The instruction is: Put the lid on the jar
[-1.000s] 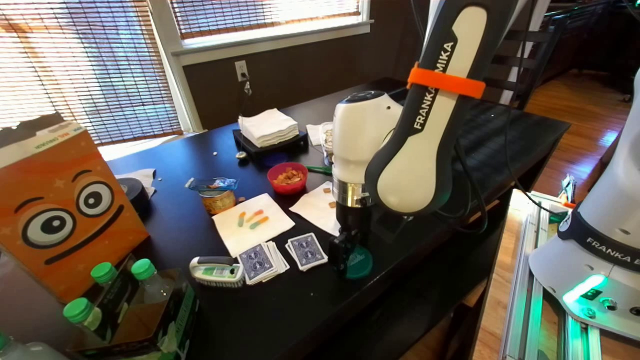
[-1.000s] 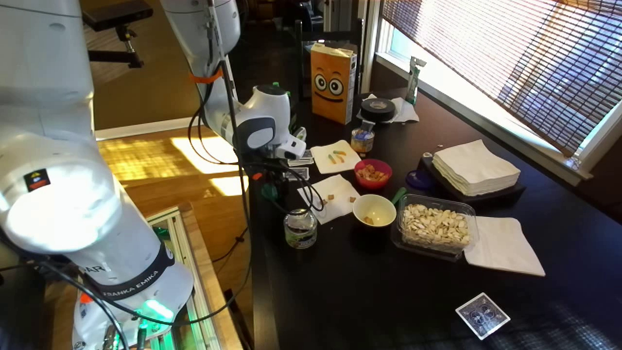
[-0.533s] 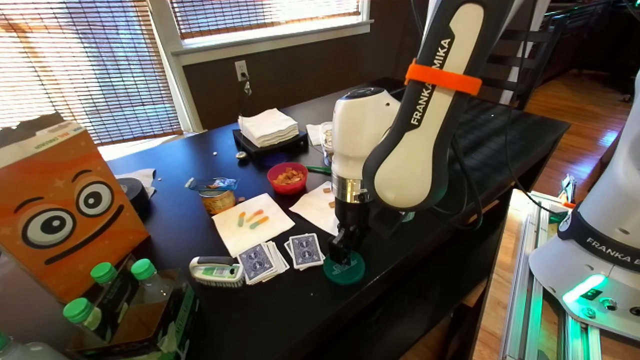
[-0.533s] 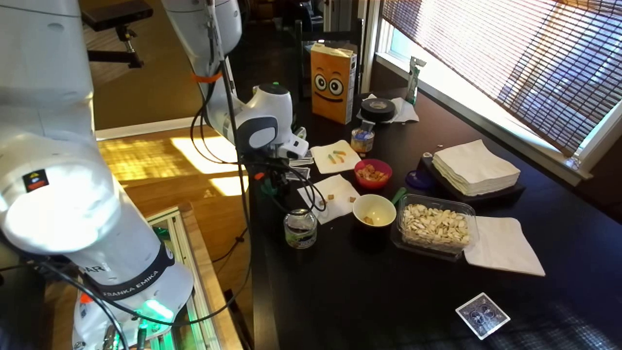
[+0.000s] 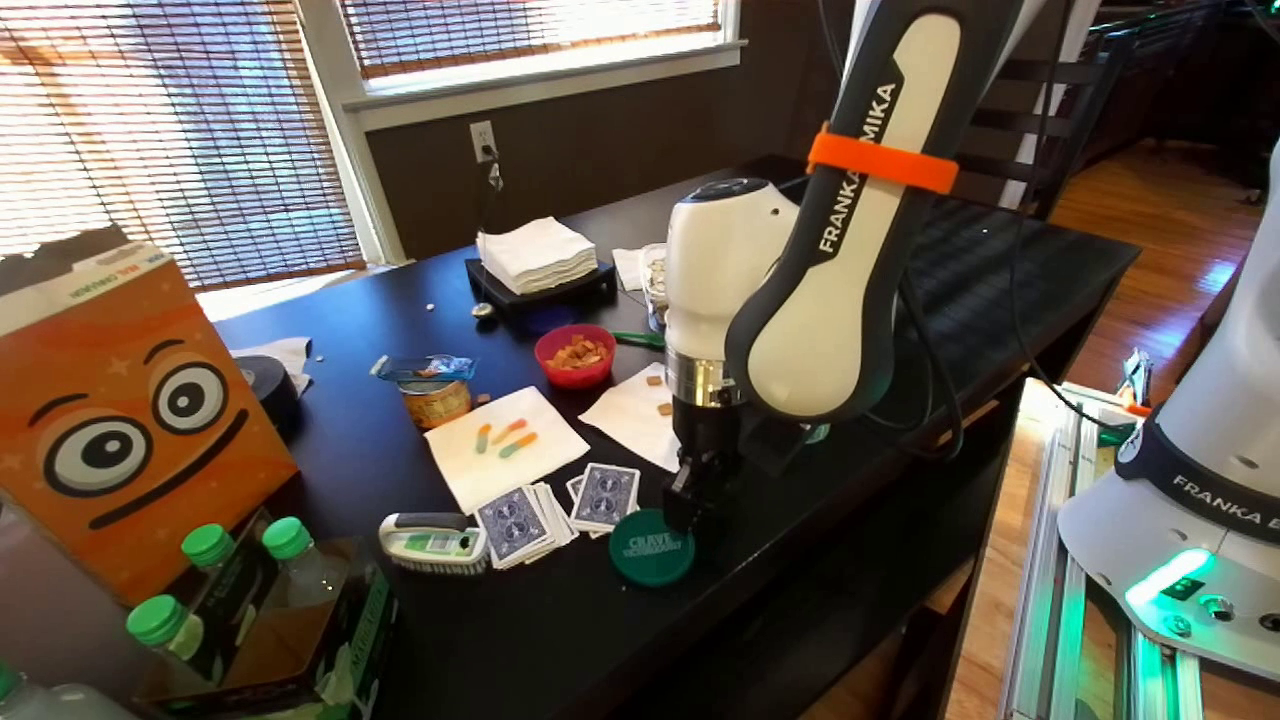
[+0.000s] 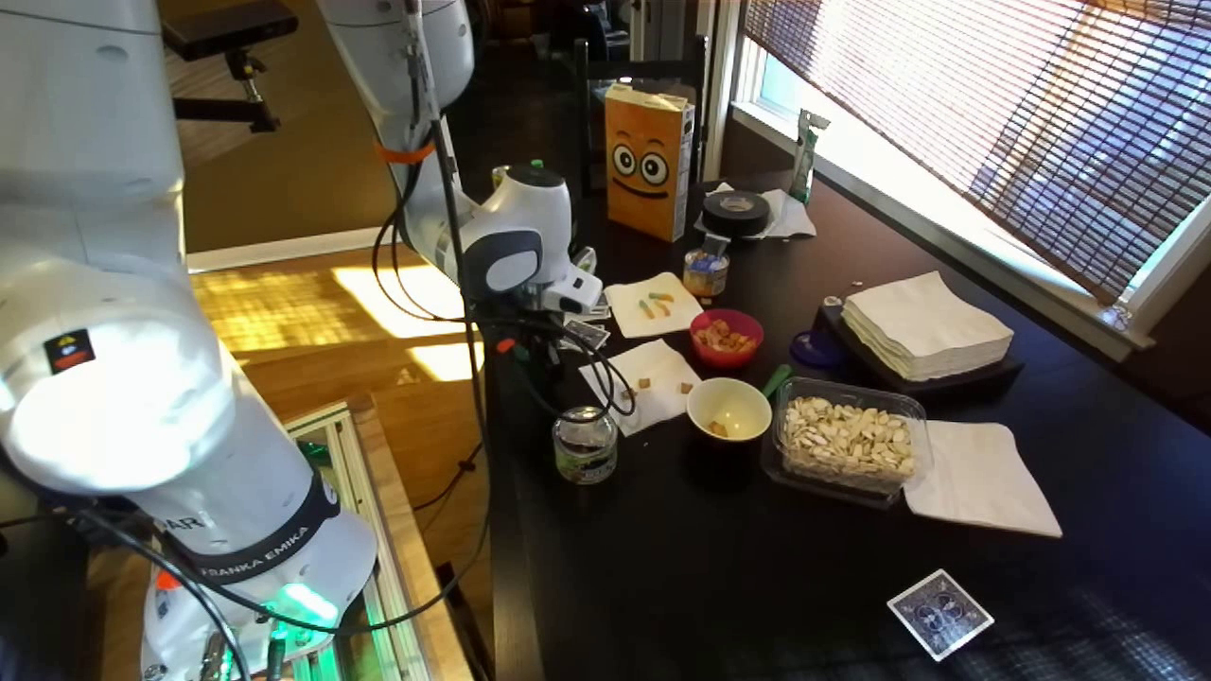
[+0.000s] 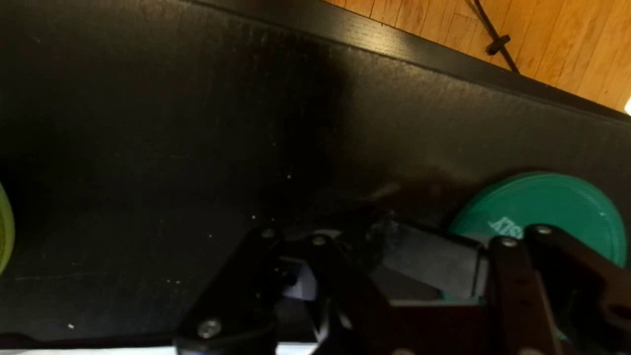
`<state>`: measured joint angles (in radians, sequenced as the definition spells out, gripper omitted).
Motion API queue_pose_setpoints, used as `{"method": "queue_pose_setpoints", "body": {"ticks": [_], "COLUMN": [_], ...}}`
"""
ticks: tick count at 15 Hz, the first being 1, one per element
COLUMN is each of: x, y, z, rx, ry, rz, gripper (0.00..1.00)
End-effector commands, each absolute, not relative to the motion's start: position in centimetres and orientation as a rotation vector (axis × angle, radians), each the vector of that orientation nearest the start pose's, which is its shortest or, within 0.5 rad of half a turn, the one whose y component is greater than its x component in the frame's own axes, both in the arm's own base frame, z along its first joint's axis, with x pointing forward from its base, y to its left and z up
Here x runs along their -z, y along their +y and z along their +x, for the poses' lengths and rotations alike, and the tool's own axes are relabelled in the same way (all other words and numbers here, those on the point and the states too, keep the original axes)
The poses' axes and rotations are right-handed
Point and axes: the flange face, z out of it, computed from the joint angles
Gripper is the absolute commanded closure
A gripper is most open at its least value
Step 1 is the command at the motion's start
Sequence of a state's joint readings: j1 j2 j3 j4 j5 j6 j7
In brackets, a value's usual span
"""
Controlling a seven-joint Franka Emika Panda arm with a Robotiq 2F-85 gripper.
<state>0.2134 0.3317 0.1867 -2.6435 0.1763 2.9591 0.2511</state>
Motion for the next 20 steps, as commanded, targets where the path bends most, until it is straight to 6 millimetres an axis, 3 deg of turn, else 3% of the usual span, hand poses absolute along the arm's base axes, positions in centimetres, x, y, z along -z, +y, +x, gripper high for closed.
{"method": "queue_pose_setpoints", "body": {"ticks": [1,3,5,10,16,20], "x": [-13.4,-13.6,-14.7,-17.7,-18.8,-18.8], "y": [15.4,15.3,15.7,18.1,20.5,21.5], "z": [37.7,37.6,37.6,38.3,39.9,41.2], "rx": [-0.075,-0.073,-0.034,0.046,0.019,-0.050], "ry": [0.063,0.064,0.050,-0.029,-0.012,0.027], "rz": [-3.069,-3.071,-3.061,-3.024,-3.029,-3.065], "gripper": [0.99,0.99,0.74,0.42,0.00,0.00]}}
